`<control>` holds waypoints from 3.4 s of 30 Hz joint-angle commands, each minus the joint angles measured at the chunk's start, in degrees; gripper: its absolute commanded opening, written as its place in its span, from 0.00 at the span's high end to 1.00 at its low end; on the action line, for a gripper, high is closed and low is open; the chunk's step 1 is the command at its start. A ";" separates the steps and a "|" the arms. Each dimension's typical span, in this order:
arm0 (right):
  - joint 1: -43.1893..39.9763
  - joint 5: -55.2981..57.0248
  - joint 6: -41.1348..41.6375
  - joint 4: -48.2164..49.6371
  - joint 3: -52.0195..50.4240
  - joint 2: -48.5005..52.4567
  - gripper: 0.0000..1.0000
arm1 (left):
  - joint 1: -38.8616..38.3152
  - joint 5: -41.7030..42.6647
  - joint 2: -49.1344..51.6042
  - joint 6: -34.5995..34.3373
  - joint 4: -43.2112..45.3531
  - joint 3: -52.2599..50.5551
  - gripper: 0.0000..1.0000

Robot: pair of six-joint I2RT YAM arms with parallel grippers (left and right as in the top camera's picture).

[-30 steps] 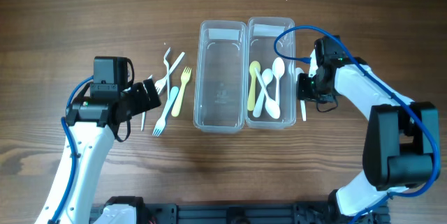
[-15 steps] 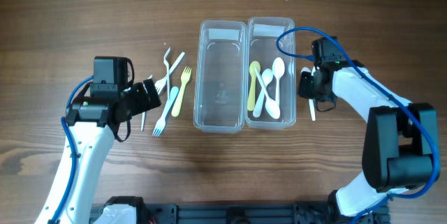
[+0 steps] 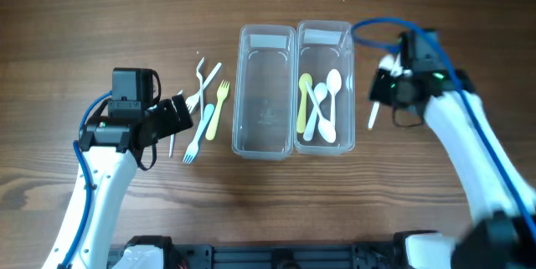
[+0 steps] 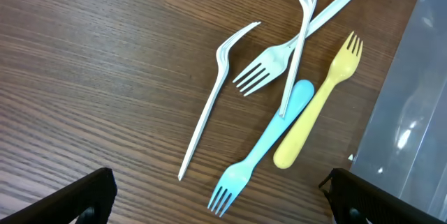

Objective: Pack container

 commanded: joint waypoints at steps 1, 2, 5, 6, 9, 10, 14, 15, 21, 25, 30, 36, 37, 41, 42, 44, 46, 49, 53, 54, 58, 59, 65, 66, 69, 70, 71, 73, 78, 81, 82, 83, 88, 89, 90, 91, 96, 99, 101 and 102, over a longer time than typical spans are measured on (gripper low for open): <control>2.84 -9.86 -0.17 0.02 1.31 -7.72 0.96 | 0.37 -0.79 0.07 1.14 0.09 1.01 0.00; 5.01 -11.61 -0.13 0.33 1.29 -8.22 0.96 | 0.37 -0.79 0.07 1.14 0.09 1.01 0.00; 10.36 -8.85 0.00 4.79 -0.85 -5.84 0.95 | 0.37 -0.79 0.07 1.14 0.09 1.01 0.00; 11.52 -7.06 0.09 6.80 -1.77 -4.04 0.95 | 0.37 -0.79 0.07 1.14 0.09 1.01 0.00; 12.87 -6.54 0.44 10.14 -2.45 6.14 0.96 | 0.37 -0.79 0.07 1.14 0.09 1.01 0.00; 12.90 -6.51 -0.09 10.43 -2.43 9.18 0.94 | 0.37 -0.79 0.07 1.14 0.09 1.01 0.00; 12.87 -6.05 -4.70 9.03 -0.81 9.99 0.55 | 0.37 -0.79 0.07 1.14 0.09 1.01 0.00; 12.83 -4.74 -4.68 8.17 0.68 7.32 0.50 | 0.37 -0.79 0.07 1.14 0.09 1.01 0.00; 12.83 7.63 -9.42 5.62 6.10 -13.66 0.34 | 0.37 -0.79 0.07 1.14 0.09 1.01 0.00; 12.83 17.27 -9.33 2.95 6.10 -24.68 0.26 | 0.37 -0.79 0.07 1.14 0.09 1.01 0.00; 5.51 22.58 -9.20 1.84 6.10 -29.94 0.07 | 0.37 -0.76 0.07 1.14 0.11 1.01 0.00; -6.97 22.58 -6.01 1.16 6.08 -25.68 0.00 | 0.37 -0.76 0.07 1.11 0.09 1.01 0.00; -7.39 22.58 -6.01 1.11 6.08 -24.61 0.00 | 0.37 -0.74 0.07 1.11 0.09 1.01 0.00; -7.37 22.58 -6.16 0.48 6.08 -20.17 0.00 | 0.37 1.18 0.07 1.11 -0.90 1.01 0.00; -7.37 22.58 -6.16 -0.07 6.08 -18.80 0.00 | 0.35 3.54 0.07 1.09 -1.44 1.01 0.00; -7.37 22.58 -6.14 -0.42 6.08 -16.72 0.00 | 0.37 7.15 0.07 1.11 -0.96 1.01 0.00; -7.37 22.56 -6.16 -0.42 6.08 -14.43 0.00 | 0.37 8.26 0.07 1.11 -0.96 1.01 0.00; -7.37 22.58 -6.19 -0.48 6.08 -12.13 0.00 | 0.37 8.24 0.07 1.11 -1.01 1.01 0.00; -7.37 22.58 -6.21 0.61 6.08 -12.00 0.00 | 0.37 8.24 0.07 1.11 -0.96 1.01 0.00; -7.37 22.58 -6.19 0.61 6.08 -12.00 0.00 | 0.37 8.24 0.07 1.11 -0.96 1.01 0.00; -7.37 22.56 -6.16 0.59 6.08 -11.78 0.00 | 0.37 8.24 0.07 1.11 -0.98 1.01 0.00; -7.37 22.56 -6.16 0.59 6.08 -11.78 0.00 | 0.37 8.24 0.07 1.11 -0.98 1.01 0.00; -7.37 22.56 -6.16 0.59 6.08 -11.56 0.00 | 0.37 8.24 0.07 1.11 0.11 1.01 0.00; -7.37 22.56 -6.16 0.59 6.08 -11.58 0.00 | 0.35 8.24 0.07 1.11 0.37 1.01 0.00; -7.37 17.84 -6.27 1.66 6.10 -11.58 0.00 | 0.35 8.24 0.07 1.11 0.44 1.01 0.00; -7.37 17.79 -8.28 3.02 6.16 -12.11 0.00 | 0.35 8.24 0.07 1.11 0.35 1.01 0.00; -7.37 17.75 -10.34 4.26 6.27 -13.38 0.00 | 0.37 8.24 0.07 1.11 0.20 1.01 0.00; -7.37 15.98 -12.22 8.50 6.36 -20.37 0.00 | 0.37 8.24 0.07 1.14 -0.13 1.01 0.00; -7.37 6.27 -14.01 9.16 6.34 -40.98 0.00 | 0.37 8.24 0.07 1.11 -0.09 1.01 0.00; -7.37 5.35 -14.14 4.92 6.32 -45.57 0.00 | 0.37 8.24 0.07 1.11 -0.09 1.01 0.00; -7.37 5.35 -14.10 3.91 6.29 -46.21 0.00 | 0.37 8.24 0.07 1.11 -0.09 1.01 0.00; -7.37 5.35 -14.10 3.56 6.29 -46.27 0.00 | 0.35 8.24 0.07 1.11 -0.09 1.01 0.00; -7.37 5.38 -14.10 0.57 6.29 -45.70 0.00 | 0.37 8.22 0.07 1.14 -0.11 1.01 0.00; -7.37 5.38 -14.10 -1.64 6.29 -45.62 0.00 | 0.37 8.15 0.07 1.14 -0.11 1.01 0.00; -7.37 5.38 -14.12 -3.69 6.29 -45.62 0.00 | 0.37 8.04 0.07 1.14 -0.11 1.01 0.00; -7.37 5.38 -14.10 -6.01 6.29 -45.62 0.00 | 0.37 8.07 0.07 1.14 -0.11 1.01 0.00; -7.37 5.35 -13.49 -11.23 6.29 -45.62 0.00 | 0.31 8.68 0.07 4.87 -0.13 1.01 0.00; -7.37 5.35 -13.51 -11.28 6.29 -45.62 0.00 | 0.31 8.68 0.07 4.85 -0.15 1.01 0.00; -7.37 5.35 -13.51 -11.30 6.29 -45.62 0.00 | 0.31 8.74 0.07 5.18 -0.20 1.01 0.00; -7.37 5.38 -13.49 -11.30 6.29 -45.62 0.00 | 0.20 8.94 0.07 6.95 -0.61 1.01 0.00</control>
